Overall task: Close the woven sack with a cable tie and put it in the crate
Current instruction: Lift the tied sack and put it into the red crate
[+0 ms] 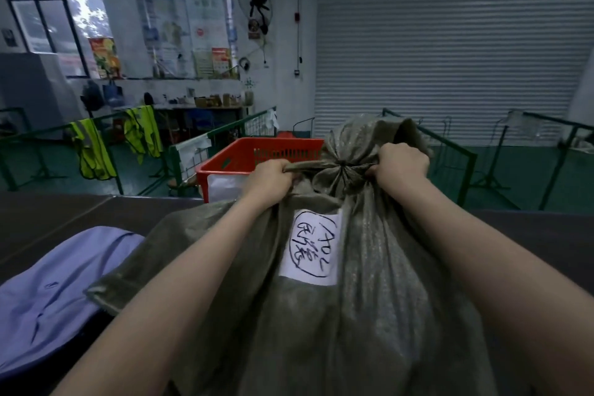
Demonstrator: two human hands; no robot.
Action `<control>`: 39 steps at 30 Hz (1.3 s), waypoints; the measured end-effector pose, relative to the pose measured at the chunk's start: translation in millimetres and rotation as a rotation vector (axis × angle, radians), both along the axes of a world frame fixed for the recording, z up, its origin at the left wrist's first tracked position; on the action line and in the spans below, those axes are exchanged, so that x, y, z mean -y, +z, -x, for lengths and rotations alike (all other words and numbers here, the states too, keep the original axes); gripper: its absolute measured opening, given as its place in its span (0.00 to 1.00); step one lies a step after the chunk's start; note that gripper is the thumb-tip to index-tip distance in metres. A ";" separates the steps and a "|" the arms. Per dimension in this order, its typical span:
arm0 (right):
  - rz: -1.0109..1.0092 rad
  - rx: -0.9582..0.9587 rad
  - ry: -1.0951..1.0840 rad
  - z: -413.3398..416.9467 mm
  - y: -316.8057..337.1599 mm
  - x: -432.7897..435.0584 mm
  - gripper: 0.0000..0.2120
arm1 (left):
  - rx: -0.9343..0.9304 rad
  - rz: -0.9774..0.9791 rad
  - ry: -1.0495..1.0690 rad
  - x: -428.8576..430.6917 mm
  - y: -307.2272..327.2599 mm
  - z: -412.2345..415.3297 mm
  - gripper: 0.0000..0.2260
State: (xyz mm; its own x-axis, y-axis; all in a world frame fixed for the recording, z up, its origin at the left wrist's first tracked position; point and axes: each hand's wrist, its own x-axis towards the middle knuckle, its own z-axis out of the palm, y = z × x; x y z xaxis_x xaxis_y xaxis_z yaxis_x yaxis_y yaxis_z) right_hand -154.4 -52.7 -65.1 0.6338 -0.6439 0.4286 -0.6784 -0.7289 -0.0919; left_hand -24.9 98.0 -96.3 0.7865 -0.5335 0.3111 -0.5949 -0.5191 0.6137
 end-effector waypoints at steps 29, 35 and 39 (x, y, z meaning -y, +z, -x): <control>-0.149 0.460 0.093 -0.2 60.9 -22.1 0.12 | 0.042 0.336 0.088 -21.8 127.5 -23.8 0.13; -0.105 0.543 0.133 -25.7 130.1 -30.4 0.13 | 0.174 0.379 0.156 -34.4 195.9 -32.4 0.13; -0.103 0.622 0.141 -42.3 161.3 -36.6 0.14 | 0.198 0.470 0.256 -36.6 223.7 -40.8 0.14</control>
State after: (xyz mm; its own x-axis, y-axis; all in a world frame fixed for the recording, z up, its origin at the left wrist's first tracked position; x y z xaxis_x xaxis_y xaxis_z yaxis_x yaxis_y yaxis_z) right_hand -112.1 -16.1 96.2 0.3687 -0.6302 0.6833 -0.3742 -0.7735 -0.5116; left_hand 15.9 134.6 127.3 0.7751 -0.1027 0.6234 -0.6132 -0.3599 0.7032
